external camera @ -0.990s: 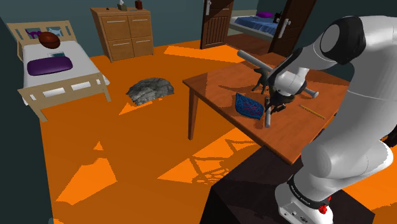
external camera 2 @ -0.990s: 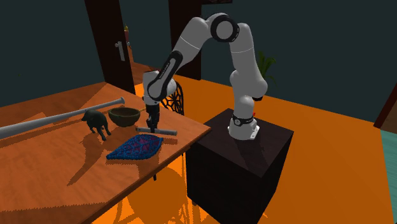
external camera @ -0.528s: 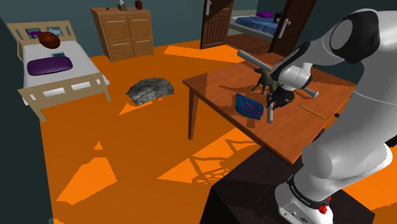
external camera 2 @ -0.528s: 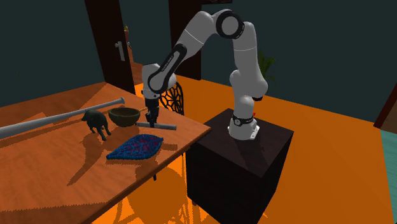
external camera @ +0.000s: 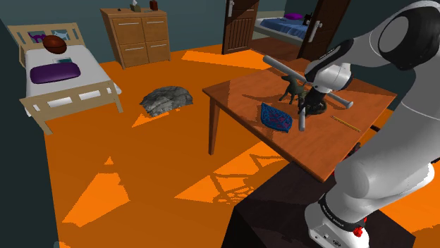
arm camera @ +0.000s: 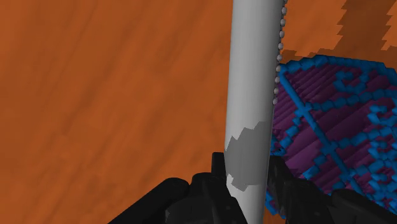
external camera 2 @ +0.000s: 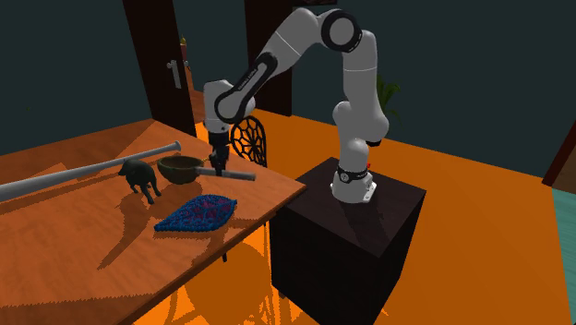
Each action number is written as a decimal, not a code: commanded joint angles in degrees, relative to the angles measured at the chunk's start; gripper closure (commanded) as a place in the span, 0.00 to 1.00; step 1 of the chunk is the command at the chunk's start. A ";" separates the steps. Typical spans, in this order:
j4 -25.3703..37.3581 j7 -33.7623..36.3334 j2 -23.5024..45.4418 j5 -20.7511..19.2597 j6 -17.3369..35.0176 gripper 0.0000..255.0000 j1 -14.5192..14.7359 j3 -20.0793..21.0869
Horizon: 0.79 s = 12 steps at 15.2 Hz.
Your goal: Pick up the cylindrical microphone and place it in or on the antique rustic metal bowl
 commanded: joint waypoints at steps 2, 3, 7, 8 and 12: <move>0.25 1.31 -2.05 -1.72 -2.03 1.00 0.15 -0.42; 0.44 1.73 -2.63 -2.22 -2.71 1.00 0.19 -0.50; 1.33 3.28 -4.84 -4.04 -5.48 1.00 0.28 -0.74; 1.58 3.64 -5.37 -4.46 -6.19 1.00 0.30 -0.77; 2.75 4.97 -7.34 -5.96 -9.04 1.00 0.31 -0.85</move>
